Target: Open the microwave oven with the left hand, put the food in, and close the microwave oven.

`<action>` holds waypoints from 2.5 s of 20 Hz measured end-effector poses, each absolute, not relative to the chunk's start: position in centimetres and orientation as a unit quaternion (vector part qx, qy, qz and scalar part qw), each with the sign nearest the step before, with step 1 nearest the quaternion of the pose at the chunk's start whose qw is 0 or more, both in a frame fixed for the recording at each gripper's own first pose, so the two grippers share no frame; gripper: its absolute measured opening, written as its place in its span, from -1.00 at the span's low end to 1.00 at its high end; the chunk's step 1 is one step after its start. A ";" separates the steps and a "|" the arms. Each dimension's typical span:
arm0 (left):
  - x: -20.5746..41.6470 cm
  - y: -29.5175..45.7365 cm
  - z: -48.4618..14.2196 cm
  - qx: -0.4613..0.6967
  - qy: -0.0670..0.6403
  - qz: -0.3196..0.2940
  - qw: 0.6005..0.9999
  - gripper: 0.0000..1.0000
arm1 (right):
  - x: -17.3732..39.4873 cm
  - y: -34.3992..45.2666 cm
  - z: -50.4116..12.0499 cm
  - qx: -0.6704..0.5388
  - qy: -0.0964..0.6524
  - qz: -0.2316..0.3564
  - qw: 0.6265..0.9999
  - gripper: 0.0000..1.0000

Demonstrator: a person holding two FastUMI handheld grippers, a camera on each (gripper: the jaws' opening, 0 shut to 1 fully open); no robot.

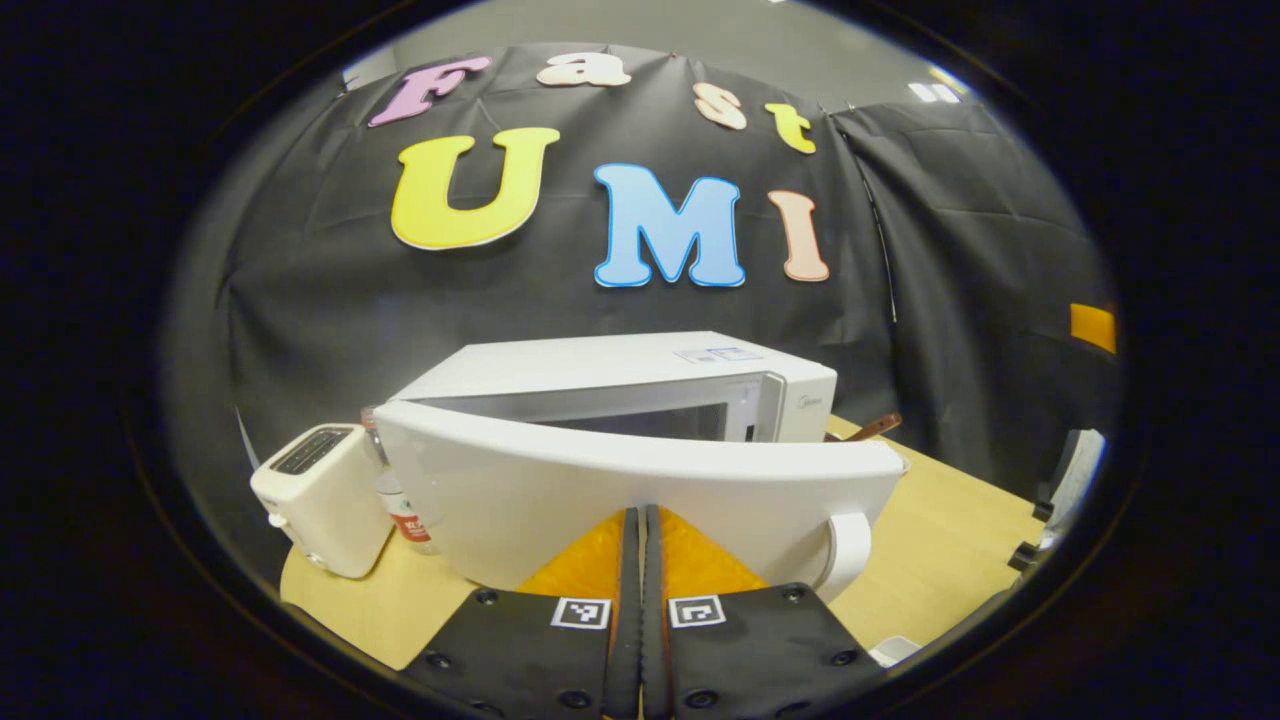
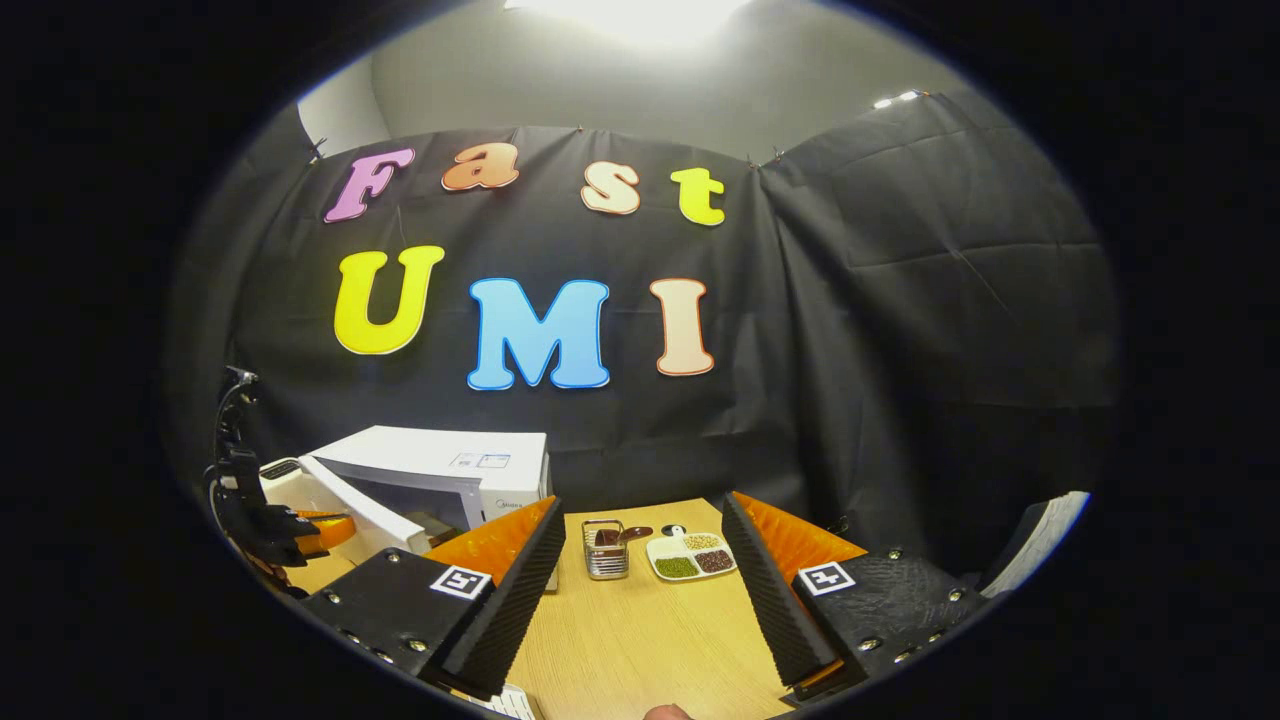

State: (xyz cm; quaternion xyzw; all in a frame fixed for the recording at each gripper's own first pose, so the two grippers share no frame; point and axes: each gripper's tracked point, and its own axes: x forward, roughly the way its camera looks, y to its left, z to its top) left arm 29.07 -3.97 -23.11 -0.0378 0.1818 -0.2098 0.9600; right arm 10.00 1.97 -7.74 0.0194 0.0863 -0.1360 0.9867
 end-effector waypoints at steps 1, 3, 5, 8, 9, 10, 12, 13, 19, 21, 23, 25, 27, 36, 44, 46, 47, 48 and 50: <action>29.7 -4.3 -23.1 -0.037 0.179 -0.211 0.960 -0.85 | 10.1 2.0 -8.0 0.019 0.089 -0.137 0.986 0.92; 30.5 -4.9 -23.3 -0.035 0.177 -0.215 0.960 -0.87 | 9.8 1.8 -8.2 0.015 0.093 -0.142 0.985 0.92; 31.6 -5.5 -23.7 -0.035 0.177 -0.218 0.959 -0.86 | 9.8 1.7 -8.4 0.013 0.099 -0.147 0.984 0.92; 33.0 -6.3 -23.8 -0.039 0.175 -0.221 0.959 -0.85 | 9.4 1.3 -8.4 0.009 0.101 -0.156 0.982 0.91; 33.5 -6.5 -23.8 -0.041 0.175 -0.221 0.959 -0.86 | 9.3 1.3 -8.4 0.008 0.102 -0.159 0.982 0.91; 33.9 -6.6 -23.9 -0.043 0.175 -0.220 0.959 -0.85 | 9.2 1.3 -8.3 0.007 0.102 -0.161 0.982 0.91; 34.6 -6.9 -24.0 -0.042 0.172 -0.218 0.960 -0.85 | 9.2 1.0 -8.3 0.005 0.100 -0.166 0.981 0.91; 35.0 -7.0 -24.2 -0.039 0.172 -0.215 0.961 -0.85 | 9.2 0.8 -8.4 0.004 0.102 -0.169 0.980 0.91; 36.5 -7.4 -24.8 -0.037 0.176 -0.216 0.960 -0.85 | 10.1 1.0 -9.0 0.003 0.105 -0.168 0.980 0.91; 36.6 -7.7 -25.1 -0.035 0.180 -0.215 0.959 -0.85 | 10.5 1.3 -9.3 0.007 0.107 -0.166 0.980 0.91; 36.8 -7.5 -25.0 -0.041 0.176 -0.206 0.962 -0.86 | 11.0 1.6 -9.5 0.013 0.107 -0.160 0.981 0.92; 36.8 -7.4 -25.1 -0.043 0.175 -0.190 0.965 -0.87 | 11.4 1.9 -9.5 0.007 0.108 -0.152 0.982 0.92; 36.9 -7.6 -25.0 -0.032 0.169 -0.181 0.968 -0.86 | 11.8 2.2 -9.8 0.003 0.111 -0.144 0.983 0.92; 36.9 -7.7 -24.5 0.014 0.170 -0.163 0.972 -0.85 | 12.9 3.5 -8.8 -0.002 0.098 -0.106 0.990 0.91; 31.6 -5.4 -18.0 -0.021 0.132 -0.134 0.982 -0.88 | 12.1 4.6 -7.2 0.005 0.078 -0.049 0.996 0.91; 30.2 -4.4 -16.1 -0.023 0.120 -0.124 0.985 -0.86 | 11.7 4.7 -7.1 0.008 0.077 -0.035 0.996 0.91; 29.4 -4.0 -15.2 -0.026 0.115 -0.119 0.986 -0.86 | 11.3 4.7 -6.9 0.010 0.075 -0.030 0.997 0.92; 28.8 -3.6 -14.3 -0.029 0.111 -0.114 0.987 -0.86 | 11.0 4.6 -6.7 0.011 0.072 -0.026 0.997 0.92; 27.2 -3.0 -12.9 -0.034 0.098 -0.103 0.989 -0.86 | 10.2 4.4 -6.4 0.015 0.068 -0.019 0.997 0.92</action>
